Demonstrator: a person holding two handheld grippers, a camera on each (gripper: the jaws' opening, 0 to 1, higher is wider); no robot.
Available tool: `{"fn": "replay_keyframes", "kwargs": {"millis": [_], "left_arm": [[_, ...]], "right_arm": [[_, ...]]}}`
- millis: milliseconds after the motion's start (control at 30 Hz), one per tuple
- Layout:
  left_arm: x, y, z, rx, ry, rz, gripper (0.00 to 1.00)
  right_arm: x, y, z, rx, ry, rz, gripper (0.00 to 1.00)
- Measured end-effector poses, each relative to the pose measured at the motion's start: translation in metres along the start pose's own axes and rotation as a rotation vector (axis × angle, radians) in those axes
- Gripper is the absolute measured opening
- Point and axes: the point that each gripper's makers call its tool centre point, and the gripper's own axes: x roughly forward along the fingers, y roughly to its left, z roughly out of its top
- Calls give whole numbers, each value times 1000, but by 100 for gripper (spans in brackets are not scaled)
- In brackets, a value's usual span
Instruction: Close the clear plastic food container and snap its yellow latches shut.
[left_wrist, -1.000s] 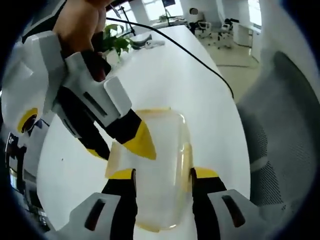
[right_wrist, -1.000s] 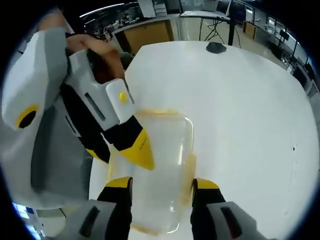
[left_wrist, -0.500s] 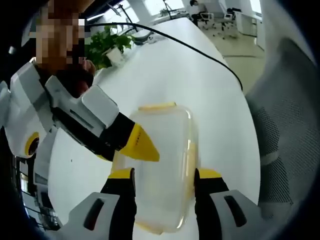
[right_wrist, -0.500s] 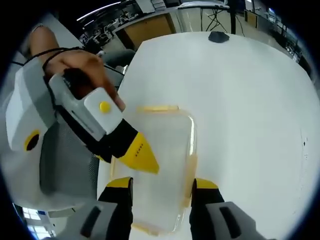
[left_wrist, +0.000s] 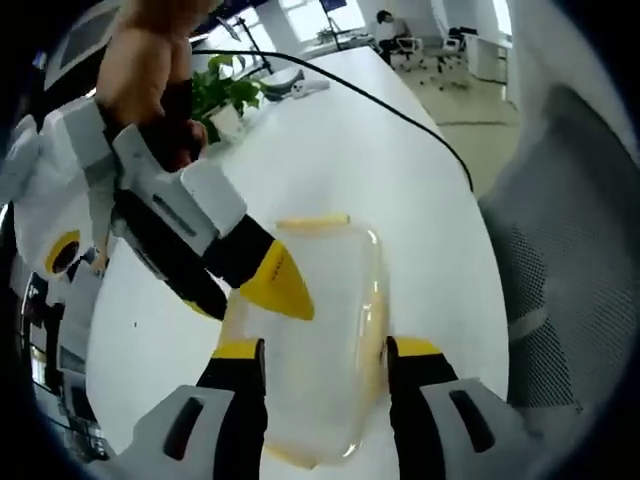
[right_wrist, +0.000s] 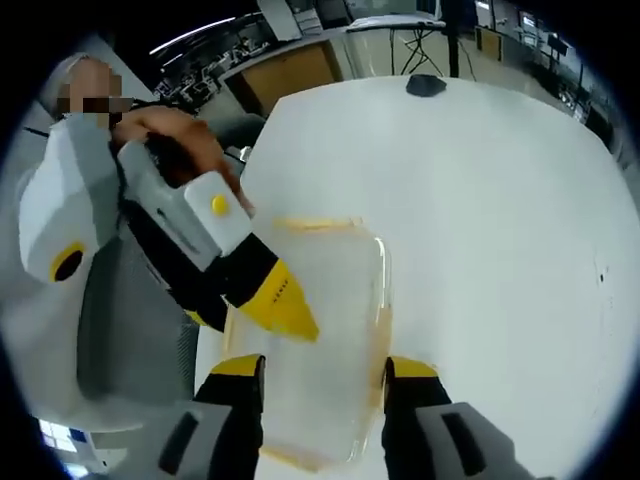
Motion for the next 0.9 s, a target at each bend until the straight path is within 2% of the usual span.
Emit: {"fn": "replay_keyframes", "kwargs": {"millis": [67,100,267,300,333,367,400,467,600,667,767,900], "left_arm": [[-3,-1,4,-47,-29,-24,51],[-6,2,7,-33,-41,-32,53],[-15,9,5,-59,-30,-88,58],[-17,11,4,-57,-29,-93,61],[-18,10,1,-40,-24,-123,65],[-19,11,-1,-7,-17,-133,67],[-21,15,-6,21,5,-136,68],[-22,22,-15,22,35,-147,67],[-24,33,-25,-32,67,-177,72],[-23,37,-31,-40,85,-189,71],[-17,40,-38,-33,106,-193,73],[-8,38,-45,-28,149,-214,77]], "right_arm": [[-4,3,4,-3,-37,-32,52],[-6,3,5,-22,-47,-61,51],[-10,9,-1,-55,-41,-122,57],[-10,11,-3,-52,-43,-123,60],[-10,13,-5,-51,-47,-131,62],[-10,14,-7,-48,-50,-140,65],[-10,14,-9,-34,-55,-162,73],[-8,17,-16,-31,-50,-173,82],[-6,20,-28,-26,-26,-201,84],[-4,17,-33,-9,-20,-230,87],[-2,9,-40,9,2,-288,88],[1,8,-40,33,4,-312,90]]}}
